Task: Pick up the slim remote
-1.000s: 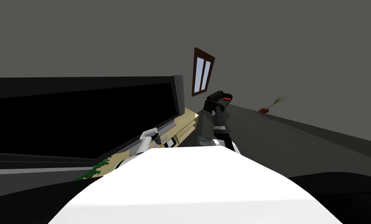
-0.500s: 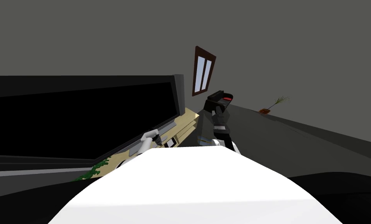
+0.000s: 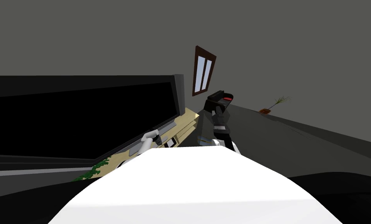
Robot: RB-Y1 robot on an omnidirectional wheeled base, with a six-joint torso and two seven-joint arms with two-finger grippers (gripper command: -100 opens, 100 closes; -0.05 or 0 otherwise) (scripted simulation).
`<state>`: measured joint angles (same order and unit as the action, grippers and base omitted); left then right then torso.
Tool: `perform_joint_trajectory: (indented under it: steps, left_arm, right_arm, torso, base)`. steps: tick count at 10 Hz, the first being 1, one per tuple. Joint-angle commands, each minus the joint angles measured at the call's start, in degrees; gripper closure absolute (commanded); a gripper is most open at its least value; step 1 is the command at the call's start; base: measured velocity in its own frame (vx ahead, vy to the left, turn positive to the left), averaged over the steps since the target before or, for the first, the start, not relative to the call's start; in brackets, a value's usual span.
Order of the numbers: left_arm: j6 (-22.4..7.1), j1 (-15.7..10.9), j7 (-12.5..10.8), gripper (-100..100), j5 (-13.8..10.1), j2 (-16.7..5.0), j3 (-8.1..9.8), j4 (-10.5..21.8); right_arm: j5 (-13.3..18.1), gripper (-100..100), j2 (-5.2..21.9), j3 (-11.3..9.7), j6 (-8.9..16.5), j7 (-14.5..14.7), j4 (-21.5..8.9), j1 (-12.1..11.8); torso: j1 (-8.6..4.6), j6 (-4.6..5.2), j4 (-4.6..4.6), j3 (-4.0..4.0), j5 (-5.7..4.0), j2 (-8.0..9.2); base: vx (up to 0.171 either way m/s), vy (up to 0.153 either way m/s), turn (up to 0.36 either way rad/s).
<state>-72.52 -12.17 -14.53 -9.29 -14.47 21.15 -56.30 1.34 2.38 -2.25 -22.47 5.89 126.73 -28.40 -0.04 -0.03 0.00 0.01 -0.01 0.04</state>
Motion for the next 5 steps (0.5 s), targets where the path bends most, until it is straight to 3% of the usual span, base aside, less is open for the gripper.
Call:
perform_joint_trajectory:
  steps: [1,2,3,4,5]
  left_arm:
    - [0.00,0.00,0.00,100,0.00,0.00,0.00,0.00]
    - [0.00,0.00,0.01,100,0.00,0.00,0.00,0.00]
    - [0.00,0.00,0.01,0,0.00,0.00,0.00,0.00]
    - [-1.81,-0.46,-0.04,100,-0.12,-0.49,0.31,-1.08]
    - [-2.87,-0.64,-0.10,100,-0.16,-0.71,0.46,-1.87]
  right_arm:
    - [0.00,0,0.00,0.00,0.00,0.00,0.00,0.00]
    - [0.00,0,0.00,0.00,0.00,0.00,0.00,0.00]
    - [0.00,0,0.00,0.00,0.00,0.00,0.00,0.00]
    - [0.00,0,0.00,0.00,0.00,0.00,0.00,0.00]
    - [0.00,0,0.00,0.00,0.00,0.00,0.00,0.00]
  torso:
    - [0.00,0.00,0.00,0.00,0.00,0.00]
    - [0.00,0.00,0.00,0.00,0.00,0.00]
    - [0.00,0.00,0.00,0.00,0.00,0.00]
    - [-0.01,0.00,0.00,0.00,0.00,0.00]
    - [0.03,0.03,0.03,0.01,-0.02,0.01]
  base:
    - [0.000,0.000,0.000]
    - [0.000,0.000,0.000]
    - [0.000,0.000,0.000]
    - [-0.002,0.015,-0.031]
    - [-0.011,0.012,-0.037]
